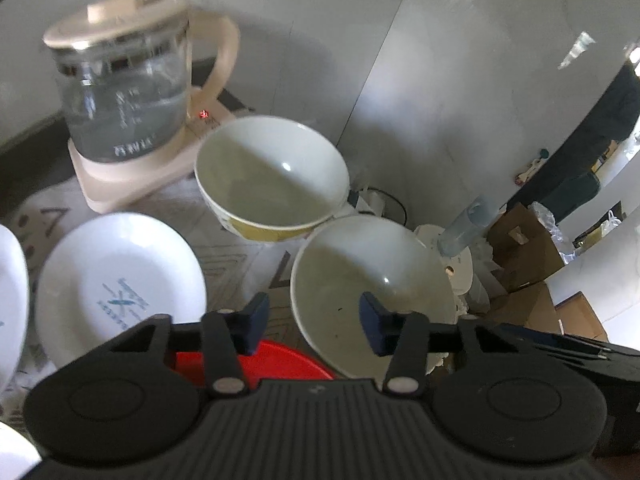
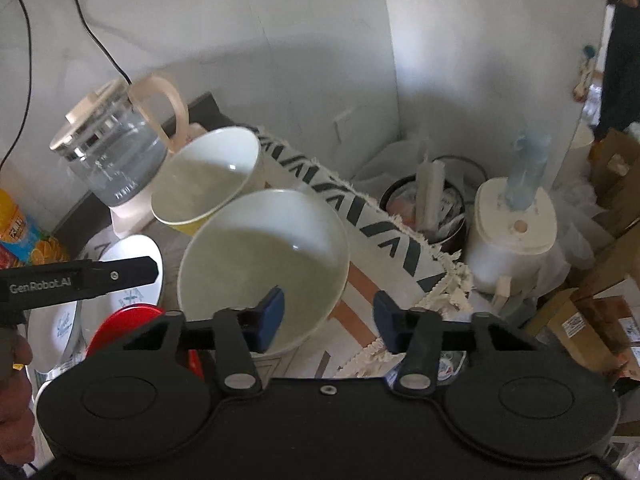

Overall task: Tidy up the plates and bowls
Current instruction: 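Move both grippers toward the large cream bowl beside the red bowl, then close both grippers on the rim of the large cream bowl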

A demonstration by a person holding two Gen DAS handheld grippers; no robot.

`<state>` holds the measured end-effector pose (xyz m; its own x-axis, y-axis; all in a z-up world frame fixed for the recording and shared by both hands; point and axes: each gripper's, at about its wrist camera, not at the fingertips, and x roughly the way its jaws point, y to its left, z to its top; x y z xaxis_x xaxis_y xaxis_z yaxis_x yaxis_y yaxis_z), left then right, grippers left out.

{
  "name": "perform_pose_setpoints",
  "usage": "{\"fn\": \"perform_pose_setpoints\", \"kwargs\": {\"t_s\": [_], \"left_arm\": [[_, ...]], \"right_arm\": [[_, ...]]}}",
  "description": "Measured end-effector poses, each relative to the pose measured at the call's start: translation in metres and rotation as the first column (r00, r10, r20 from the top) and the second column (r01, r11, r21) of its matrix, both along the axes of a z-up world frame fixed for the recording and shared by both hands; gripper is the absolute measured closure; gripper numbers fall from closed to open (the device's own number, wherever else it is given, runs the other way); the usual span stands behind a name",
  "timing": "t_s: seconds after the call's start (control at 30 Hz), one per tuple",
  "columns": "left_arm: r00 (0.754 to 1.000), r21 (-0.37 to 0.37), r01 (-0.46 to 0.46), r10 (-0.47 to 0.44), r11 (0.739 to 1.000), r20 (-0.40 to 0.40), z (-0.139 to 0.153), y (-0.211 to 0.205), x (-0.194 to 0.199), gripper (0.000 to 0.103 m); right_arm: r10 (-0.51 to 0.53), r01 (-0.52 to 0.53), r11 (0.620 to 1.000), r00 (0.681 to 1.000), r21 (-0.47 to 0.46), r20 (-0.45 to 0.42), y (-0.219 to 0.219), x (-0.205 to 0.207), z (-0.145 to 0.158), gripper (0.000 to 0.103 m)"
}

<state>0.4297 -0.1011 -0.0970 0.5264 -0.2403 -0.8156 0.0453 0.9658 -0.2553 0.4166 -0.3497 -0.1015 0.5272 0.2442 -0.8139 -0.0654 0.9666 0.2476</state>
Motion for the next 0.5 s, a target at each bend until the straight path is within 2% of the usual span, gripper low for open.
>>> {"fn": "perform_pose_setpoints", "kwargs": {"t_s": [0.1, 0.2, 0.5], "left_arm": [[0.999, -0.002, -0.020, 0.020, 1.000, -0.036, -0.011, -0.004, 0.011, 0.069], [0.997, -0.008, -0.041, 0.041, 0.999, -0.065, -0.020, -0.006, 0.021, 0.076], [0.987, 0.024, -0.094, 0.096, 0.995, -0.128, -0.036, -0.012, 0.037, 0.086]], "right_arm": [[0.021, -0.021, 1.000, 0.999, 0.015, -0.042, -0.003, 0.013, -0.011, 0.065], [0.051, -0.050, 0.999, 0.997, 0.017, -0.065, -0.003, 0.024, -0.019, 0.067], [0.109, -0.107, 0.994, 0.987, 0.025, -0.119, -0.004, 0.048, -0.034, 0.076]]}}
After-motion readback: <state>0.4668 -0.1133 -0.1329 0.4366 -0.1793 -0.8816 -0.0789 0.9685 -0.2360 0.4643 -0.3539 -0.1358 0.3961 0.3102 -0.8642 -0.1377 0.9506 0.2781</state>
